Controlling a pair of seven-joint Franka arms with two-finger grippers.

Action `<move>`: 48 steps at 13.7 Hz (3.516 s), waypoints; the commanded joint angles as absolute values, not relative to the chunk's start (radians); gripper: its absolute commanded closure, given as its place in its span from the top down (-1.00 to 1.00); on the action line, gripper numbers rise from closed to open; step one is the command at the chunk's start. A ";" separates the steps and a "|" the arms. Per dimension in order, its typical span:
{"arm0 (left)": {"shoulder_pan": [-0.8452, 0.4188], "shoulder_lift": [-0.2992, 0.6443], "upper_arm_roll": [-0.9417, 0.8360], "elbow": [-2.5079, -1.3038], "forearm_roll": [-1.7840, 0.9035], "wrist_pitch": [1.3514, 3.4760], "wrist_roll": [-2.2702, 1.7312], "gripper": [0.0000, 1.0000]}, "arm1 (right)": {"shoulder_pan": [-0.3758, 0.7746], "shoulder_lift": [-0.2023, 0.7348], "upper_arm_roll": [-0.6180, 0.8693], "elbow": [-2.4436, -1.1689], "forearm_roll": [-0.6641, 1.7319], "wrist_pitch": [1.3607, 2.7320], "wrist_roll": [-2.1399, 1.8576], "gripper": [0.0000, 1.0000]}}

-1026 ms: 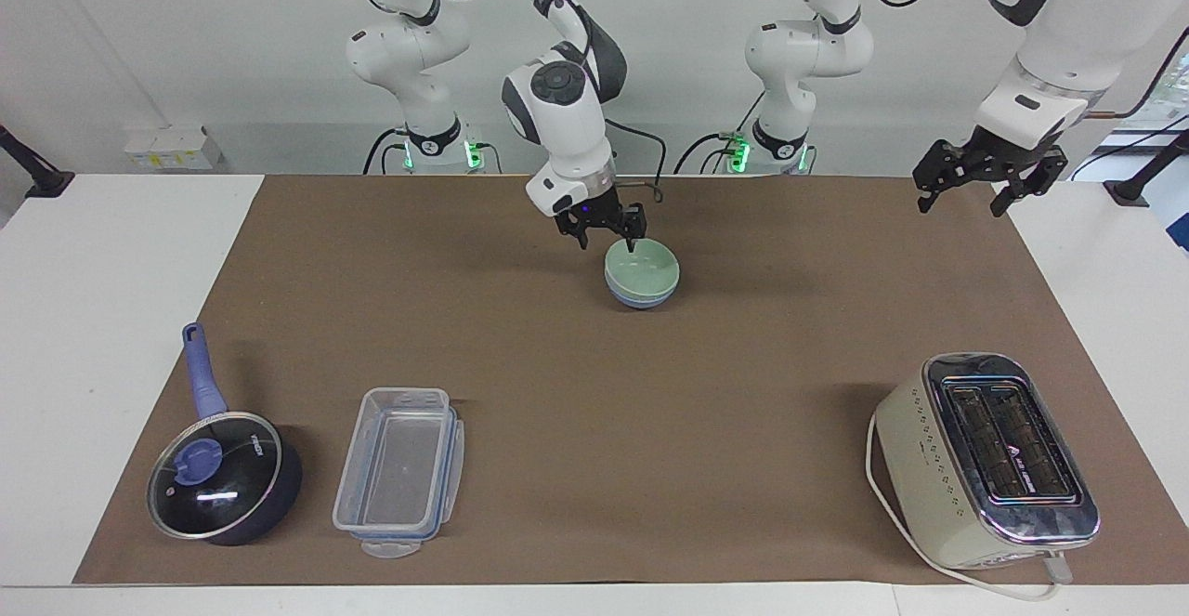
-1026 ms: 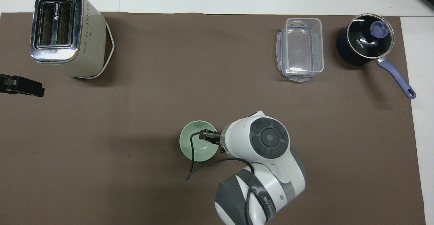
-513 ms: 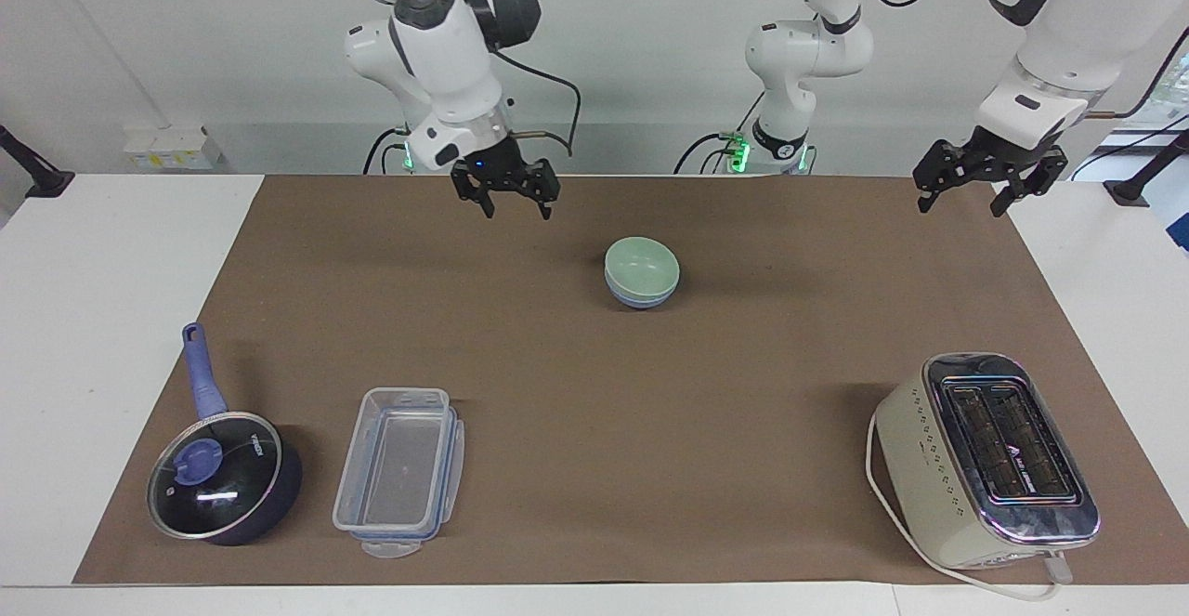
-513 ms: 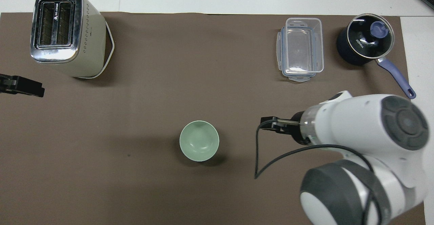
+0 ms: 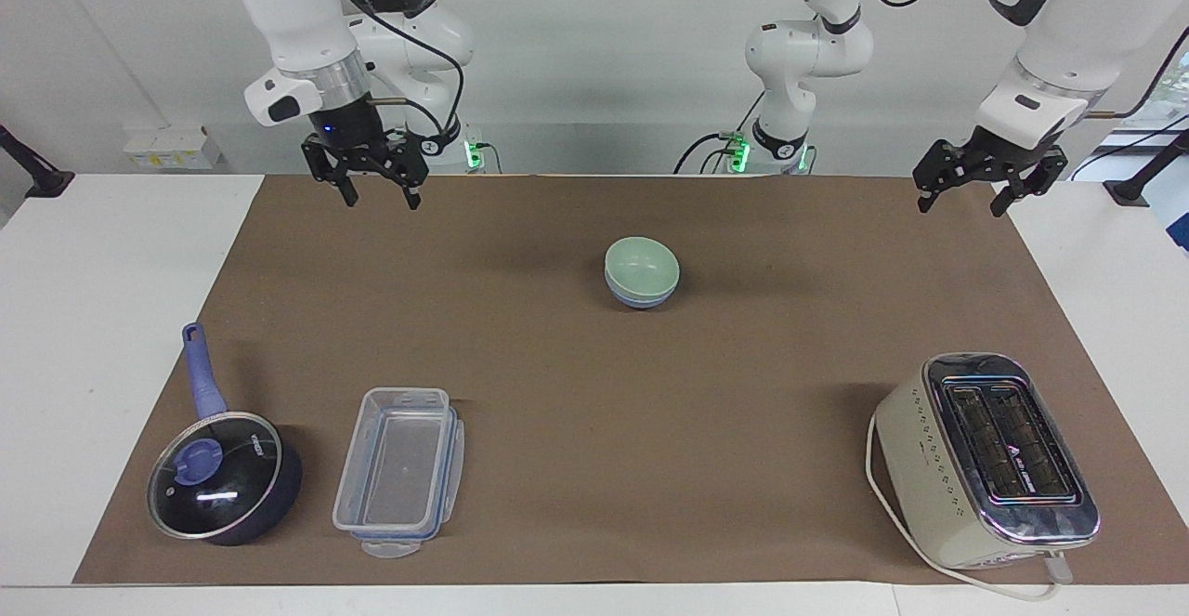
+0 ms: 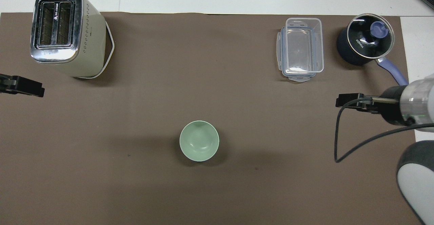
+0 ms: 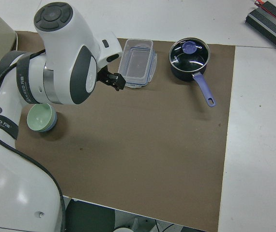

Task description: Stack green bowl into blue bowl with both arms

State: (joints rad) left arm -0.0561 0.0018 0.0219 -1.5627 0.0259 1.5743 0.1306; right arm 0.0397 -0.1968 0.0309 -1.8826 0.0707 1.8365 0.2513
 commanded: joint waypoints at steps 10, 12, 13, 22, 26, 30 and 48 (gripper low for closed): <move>-0.041 -0.002 0.011 -1.557 0.040 1.560 0.129 1.00 | -0.055 -0.078 0.040 -1.528 0.003 1.510 0.229 1.00; -0.041 -0.002 0.011 -1.557 0.040 1.560 0.129 1.00 | -0.060 -0.077 0.038 -1.511 -0.002 1.485 0.224 1.00; -0.041 -0.002 0.011 -1.557 0.041 1.562 0.129 1.00 | -0.057 -0.077 0.035 -1.511 -0.005 1.483 0.221 1.00; -0.041 -0.002 0.011 -1.557 0.040 1.560 0.129 1.00 | -0.058 0.018 0.035 -1.361 -0.015 1.385 0.150 1.00; -0.041 -0.002 0.011 -1.557 0.040 1.560 0.129 1.00 | -0.052 -0.017 0.035 -1.400 -0.008 1.374 0.144 1.00; -0.041 -0.002 0.011 -1.557 0.041 1.560 0.129 1.00 | -0.052 -0.035 0.034 -1.430 -0.003 1.374 0.130 1.00; -0.041 -0.002 0.011 -1.557 0.040 1.560 0.129 1.00 | -0.051 -0.037 0.023 -1.430 0.002 1.361 0.138 1.00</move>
